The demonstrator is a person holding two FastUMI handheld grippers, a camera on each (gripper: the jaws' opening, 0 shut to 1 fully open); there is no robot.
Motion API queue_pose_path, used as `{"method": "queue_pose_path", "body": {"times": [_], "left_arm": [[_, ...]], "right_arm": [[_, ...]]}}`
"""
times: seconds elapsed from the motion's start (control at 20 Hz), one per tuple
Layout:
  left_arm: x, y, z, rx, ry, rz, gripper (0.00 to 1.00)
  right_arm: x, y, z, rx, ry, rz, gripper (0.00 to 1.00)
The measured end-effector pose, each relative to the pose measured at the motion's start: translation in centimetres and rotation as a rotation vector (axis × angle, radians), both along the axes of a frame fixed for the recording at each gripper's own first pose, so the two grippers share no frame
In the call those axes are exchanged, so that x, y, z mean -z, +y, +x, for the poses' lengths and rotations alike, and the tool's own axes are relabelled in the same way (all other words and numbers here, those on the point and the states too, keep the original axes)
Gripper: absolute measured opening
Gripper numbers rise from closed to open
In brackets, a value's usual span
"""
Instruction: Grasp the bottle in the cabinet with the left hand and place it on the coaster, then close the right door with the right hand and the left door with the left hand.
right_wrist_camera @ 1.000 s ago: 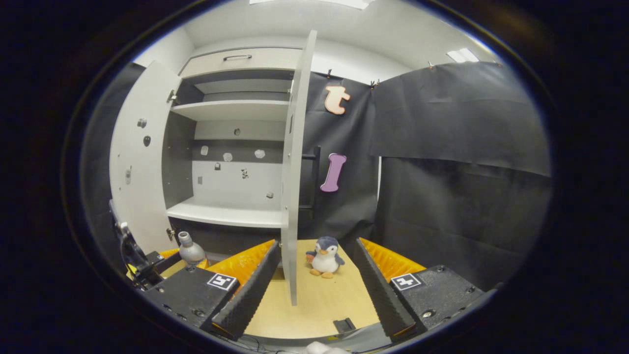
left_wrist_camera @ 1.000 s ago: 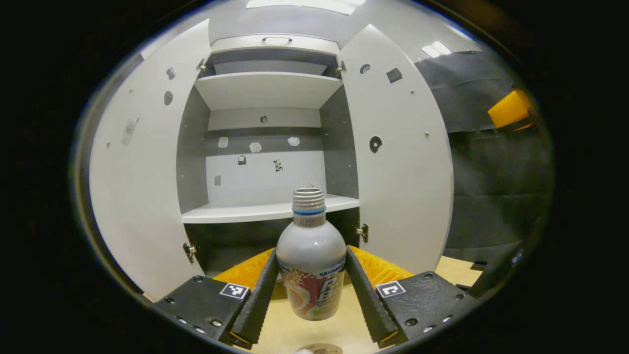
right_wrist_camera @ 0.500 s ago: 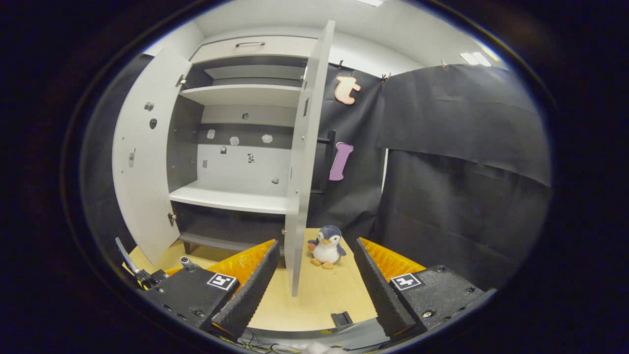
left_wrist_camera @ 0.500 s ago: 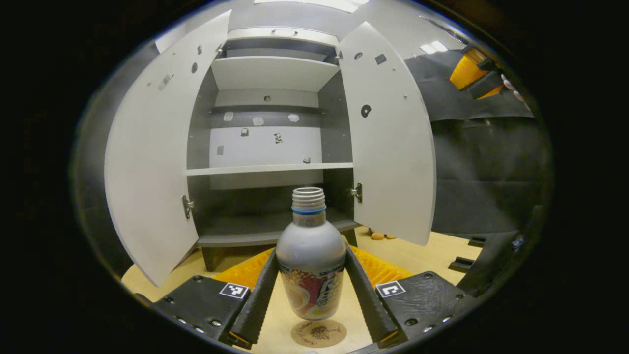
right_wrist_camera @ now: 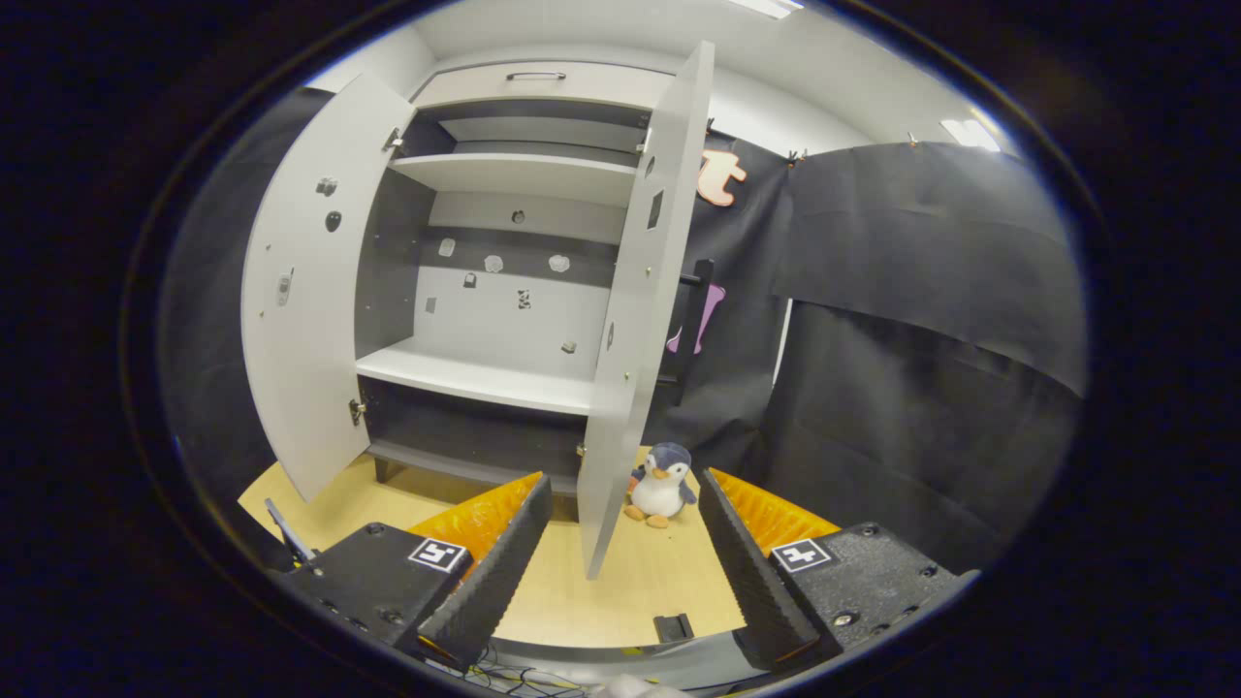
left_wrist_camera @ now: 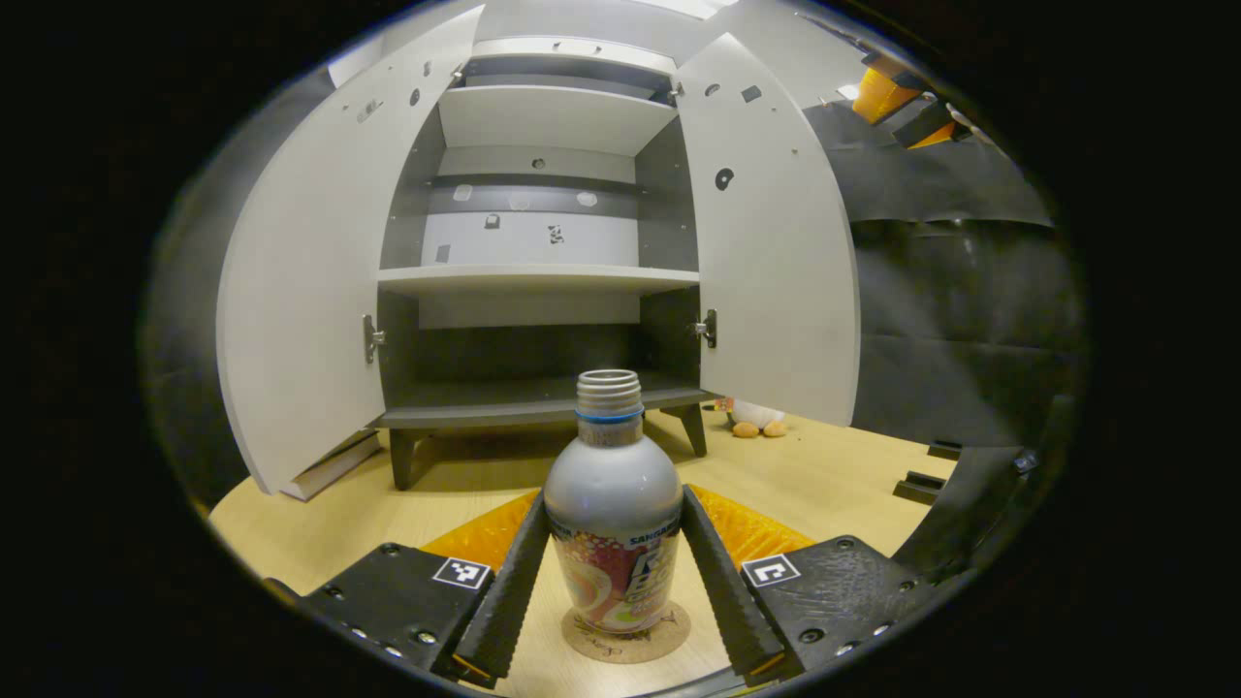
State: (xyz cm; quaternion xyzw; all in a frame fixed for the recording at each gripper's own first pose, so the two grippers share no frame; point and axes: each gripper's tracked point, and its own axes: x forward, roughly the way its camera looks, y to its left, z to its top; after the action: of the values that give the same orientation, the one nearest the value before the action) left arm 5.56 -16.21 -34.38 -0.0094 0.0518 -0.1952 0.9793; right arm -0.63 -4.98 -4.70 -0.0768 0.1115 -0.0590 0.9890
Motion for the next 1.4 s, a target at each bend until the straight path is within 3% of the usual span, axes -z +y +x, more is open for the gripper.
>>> {"method": "queue_pose_path", "body": {"times": [0.05, 0.3, 0.35, 0.5, 1.05, 1.4], "left_arm": [[0.3, -0.1, -0.2, 0.005, 0.003, -0.004, 0.79], [1.2, -0.9, -1.2, 0.035, -0.009, -0.011, 0.84], [1.5, -1.1, -1.4, 0.043, 0.003, -0.006, 0.81], [0.8, -1.0, -1.3, 0.030, -0.011, 0.022, 0.96], [-8.0, -0.1, 0.8, 0.009, -0.135, 0.005, 0.99], [-14.2, 0.5, 1.2, 0.010, -0.070, -0.038, 0.98]], "right_arm": [[0.0, 0.0, 0.0, -0.001, 0.003, -0.005, 1.00], [0.1, 0.3, -0.2, -0.010, 0.009, -0.015, 0.99], [0.1, 0.4, -0.3, -0.013, 0.009, -0.018, 0.99], [0.1, 0.4, -0.5, -0.017, 0.007, -0.017, 1.00], [-0.6, 0.1, -1.2, -0.021, -0.037, 0.018, 0.99], [-0.2, 0.0, -1.8, -0.008, -0.064, 0.066, 1.00]]}}
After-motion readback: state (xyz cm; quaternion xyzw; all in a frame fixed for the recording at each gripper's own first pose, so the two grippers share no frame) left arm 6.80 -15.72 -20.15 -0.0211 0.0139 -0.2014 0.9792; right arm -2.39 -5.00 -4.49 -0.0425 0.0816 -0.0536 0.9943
